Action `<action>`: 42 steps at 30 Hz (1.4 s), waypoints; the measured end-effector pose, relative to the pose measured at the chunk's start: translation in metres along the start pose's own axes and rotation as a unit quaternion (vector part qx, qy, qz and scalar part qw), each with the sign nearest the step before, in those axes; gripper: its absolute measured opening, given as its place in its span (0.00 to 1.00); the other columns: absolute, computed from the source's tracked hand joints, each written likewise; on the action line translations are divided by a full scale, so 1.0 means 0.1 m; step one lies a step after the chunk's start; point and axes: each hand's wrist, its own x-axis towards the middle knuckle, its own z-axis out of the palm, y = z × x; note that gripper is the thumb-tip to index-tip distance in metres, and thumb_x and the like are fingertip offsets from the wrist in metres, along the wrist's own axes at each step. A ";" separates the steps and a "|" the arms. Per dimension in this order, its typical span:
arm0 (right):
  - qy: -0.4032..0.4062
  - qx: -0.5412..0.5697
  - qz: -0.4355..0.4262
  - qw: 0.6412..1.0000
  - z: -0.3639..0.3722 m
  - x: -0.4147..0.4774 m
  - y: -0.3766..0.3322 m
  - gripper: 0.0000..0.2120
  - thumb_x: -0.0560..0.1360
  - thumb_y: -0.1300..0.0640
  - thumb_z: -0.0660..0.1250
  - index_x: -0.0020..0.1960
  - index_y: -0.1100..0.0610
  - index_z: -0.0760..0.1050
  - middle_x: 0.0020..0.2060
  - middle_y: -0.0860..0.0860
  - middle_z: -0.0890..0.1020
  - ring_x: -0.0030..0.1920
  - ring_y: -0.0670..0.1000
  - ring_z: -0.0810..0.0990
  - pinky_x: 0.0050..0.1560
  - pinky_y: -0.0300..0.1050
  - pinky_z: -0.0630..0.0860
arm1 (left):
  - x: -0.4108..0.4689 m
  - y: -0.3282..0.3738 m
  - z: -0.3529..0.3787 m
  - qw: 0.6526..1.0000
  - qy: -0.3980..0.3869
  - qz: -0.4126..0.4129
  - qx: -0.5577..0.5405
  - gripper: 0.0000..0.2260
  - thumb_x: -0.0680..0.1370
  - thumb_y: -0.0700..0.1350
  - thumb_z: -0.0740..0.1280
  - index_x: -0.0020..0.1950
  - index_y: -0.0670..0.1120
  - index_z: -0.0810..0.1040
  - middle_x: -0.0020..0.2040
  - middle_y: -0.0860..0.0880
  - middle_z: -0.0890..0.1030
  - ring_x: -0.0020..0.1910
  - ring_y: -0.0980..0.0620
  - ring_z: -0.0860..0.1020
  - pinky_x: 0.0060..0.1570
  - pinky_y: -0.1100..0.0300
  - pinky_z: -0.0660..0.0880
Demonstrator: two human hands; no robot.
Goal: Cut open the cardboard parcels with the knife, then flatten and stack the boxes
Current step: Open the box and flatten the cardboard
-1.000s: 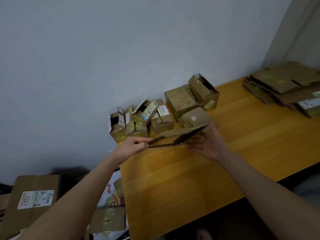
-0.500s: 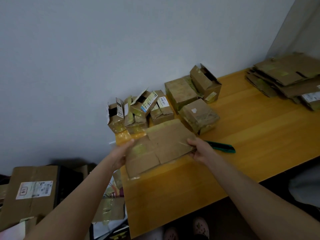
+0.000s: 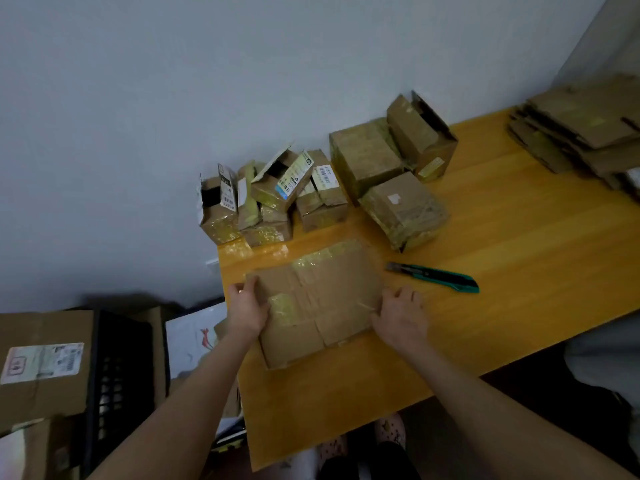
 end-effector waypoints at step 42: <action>-0.037 -0.127 -0.254 0.958 0.46 0.84 -0.47 0.29 0.80 0.37 0.38 0.78 0.44 0.37 0.77 0.54 0.34 0.76 0.59 0.33 0.73 0.64 0.35 | 0.03 -0.01 1.04 0.938 0.023 0.200 0.282 0.33 0.79 0.65 0.43 0.79 0.49 0.55 0.79 0.42 0.54 0.77 0.41 0.55 0.69 0.30 0.55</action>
